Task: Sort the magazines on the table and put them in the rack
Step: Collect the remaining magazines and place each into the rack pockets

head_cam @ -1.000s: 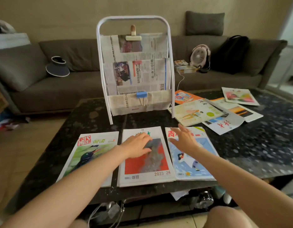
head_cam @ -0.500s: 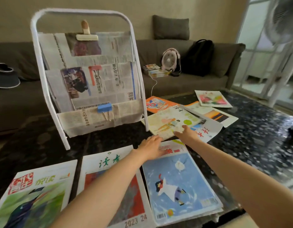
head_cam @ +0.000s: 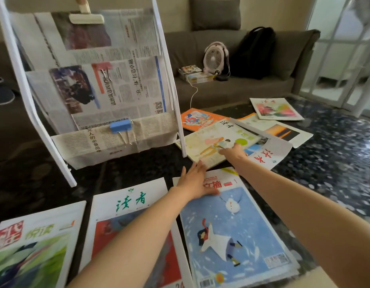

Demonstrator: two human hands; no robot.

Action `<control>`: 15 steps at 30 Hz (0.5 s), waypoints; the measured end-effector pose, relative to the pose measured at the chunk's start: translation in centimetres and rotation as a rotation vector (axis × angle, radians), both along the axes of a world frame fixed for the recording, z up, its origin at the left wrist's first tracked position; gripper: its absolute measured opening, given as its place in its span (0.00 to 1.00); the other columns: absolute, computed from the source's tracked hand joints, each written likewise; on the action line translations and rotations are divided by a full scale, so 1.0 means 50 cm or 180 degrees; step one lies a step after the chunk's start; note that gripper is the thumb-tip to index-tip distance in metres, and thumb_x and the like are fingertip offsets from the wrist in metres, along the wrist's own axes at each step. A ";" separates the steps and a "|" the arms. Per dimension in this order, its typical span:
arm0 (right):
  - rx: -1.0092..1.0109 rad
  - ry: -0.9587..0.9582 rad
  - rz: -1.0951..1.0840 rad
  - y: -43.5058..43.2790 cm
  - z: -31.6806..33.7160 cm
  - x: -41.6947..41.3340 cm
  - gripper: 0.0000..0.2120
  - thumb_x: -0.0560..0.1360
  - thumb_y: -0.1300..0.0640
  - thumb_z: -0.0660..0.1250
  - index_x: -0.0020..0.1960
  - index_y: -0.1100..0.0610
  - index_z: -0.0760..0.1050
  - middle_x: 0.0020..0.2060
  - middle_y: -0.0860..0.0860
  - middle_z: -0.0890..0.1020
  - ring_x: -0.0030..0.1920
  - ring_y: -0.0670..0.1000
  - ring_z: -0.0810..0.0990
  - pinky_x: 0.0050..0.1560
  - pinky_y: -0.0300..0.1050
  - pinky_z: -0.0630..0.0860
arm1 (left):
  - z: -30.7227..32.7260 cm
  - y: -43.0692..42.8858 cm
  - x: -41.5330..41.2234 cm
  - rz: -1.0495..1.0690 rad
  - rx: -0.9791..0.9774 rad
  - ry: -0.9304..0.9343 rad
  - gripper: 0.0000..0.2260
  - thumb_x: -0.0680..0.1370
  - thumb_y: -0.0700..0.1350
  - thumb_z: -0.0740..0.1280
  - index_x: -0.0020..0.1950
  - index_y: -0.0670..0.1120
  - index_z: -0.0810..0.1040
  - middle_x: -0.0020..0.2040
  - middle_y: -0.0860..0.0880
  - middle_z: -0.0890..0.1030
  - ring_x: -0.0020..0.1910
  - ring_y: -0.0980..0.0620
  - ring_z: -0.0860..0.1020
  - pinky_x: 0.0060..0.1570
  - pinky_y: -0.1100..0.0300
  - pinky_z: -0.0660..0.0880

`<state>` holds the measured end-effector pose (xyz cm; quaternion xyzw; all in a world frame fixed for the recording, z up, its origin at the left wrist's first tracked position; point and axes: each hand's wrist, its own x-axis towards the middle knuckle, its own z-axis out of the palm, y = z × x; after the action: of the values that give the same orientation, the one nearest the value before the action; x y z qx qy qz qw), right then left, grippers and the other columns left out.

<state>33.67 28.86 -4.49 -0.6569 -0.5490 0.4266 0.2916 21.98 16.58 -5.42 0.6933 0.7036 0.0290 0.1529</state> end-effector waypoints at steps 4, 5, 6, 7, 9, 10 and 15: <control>-0.0135 0.2197 -0.0635 0.011 0.037 0.002 0.29 0.73 0.66 0.65 0.72 0.59 0.61 0.66 0.57 0.72 0.64 0.58 0.72 0.54 0.48 0.72 | 0.004 0.004 -0.002 -0.0059 -0.0092 0.0016 0.46 0.71 0.64 0.66 0.78 0.44 0.47 0.79 0.45 0.45 0.78 0.47 0.45 0.75 0.43 0.42; -0.0208 0.2463 -0.0718 0.015 0.043 0.002 0.28 0.73 0.66 0.65 0.71 0.58 0.63 0.65 0.57 0.73 0.62 0.57 0.75 0.52 0.47 0.73 | 0.004 0.006 -0.002 -0.0070 -0.0102 0.0030 0.46 0.71 0.64 0.66 0.78 0.45 0.47 0.79 0.46 0.44 0.78 0.47 0.45 0.75 0.43 0.42; -0.0288 0.2556 -0.0773 0.020 0.045 0.000 0.27 0.72 0.65 0.66 0.70 0.59 0.65 0.63 0.58 0.75 0.59 0.57 0.76 0.50 0.46 0.75 | 0.004 0.006 -0.002 -0.0076 -0.0109 0.0032 0.46 0.71 0.65 0.66 0.78 0.45 0.46 0.79 0.46 0.44 0.78 0.47 0.45 0.75 0.43 0.42; -0.0359 0.2518 -0.0811 0.020 0.048 -0.002 0.25 0.72 0.64 0.66 0.68 0.59 0.67 0.61 0.58 0.76 0.57 0.57 0.78 0.49 0.46 0.76 | 0.004 0.006 -0.001 -0.0074 -0.0105 0.0023 0.46 0.71 0.65 0.66 0.78 0.45 0.46 0.79 0.46 0.44 0.78 0.47 0.45 0.75 0.42 0.42; -0.0491 0.2188 -0.0782 0.015 0.045 -0.005 0.21 0.72 0.61 0.68 0.64 0.61 0.70 0.53 0.57 0.79 0.52 0.56 0.80 0.46 0.45 0.77 | 0.002 0.005 0.000 -0.0063 -0.0081 -0.0006 0.45 0.71 0.64 0.66 0.78 0.45 0.47 0.79 0.46 0.44 0.78 0.47 0.45 0.75 0.42 0.42; -0.0565 0.1993 -0.0674 0.011 0.040 -0.007 0.20 0.72 0.60 0.69 0.63 0.61 0.70 0.48 0.56 0.79 0.50 0.56 0.80 0.45 0.44 0.77 | 0.002 0.004 0.001 -0.0059 -0.0070 -0.0017 0.45 0.71 0.64 0.66 0.78 0.45 0.47 0.79 0.46 0.44 0.78 0.47 0.45 0.75 0.42 0.43; -0.0429 0.1350 -0.0386 -0.005 0.004 -0.018 0.15 0.74 0.64 0.67 0.59 0.66 0.72 0.39 0.59 0.79 0.40 0.56 0.81 0.38 0.47 0.80 | -0.002 -0.004 0.005 0.0072 0.0045 -0.0056 0.46 0.71 0.64 0.66 0.78 0.45 0.45 0.79 0.47 0.44 0.78 0.48 0.44 0.75 0.42 0.41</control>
<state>32.77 28.63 -4.30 -0.6024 -0.4051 0.5725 0.3811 22.23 16.37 -5.53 0.6861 0.7099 0.0418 0.1539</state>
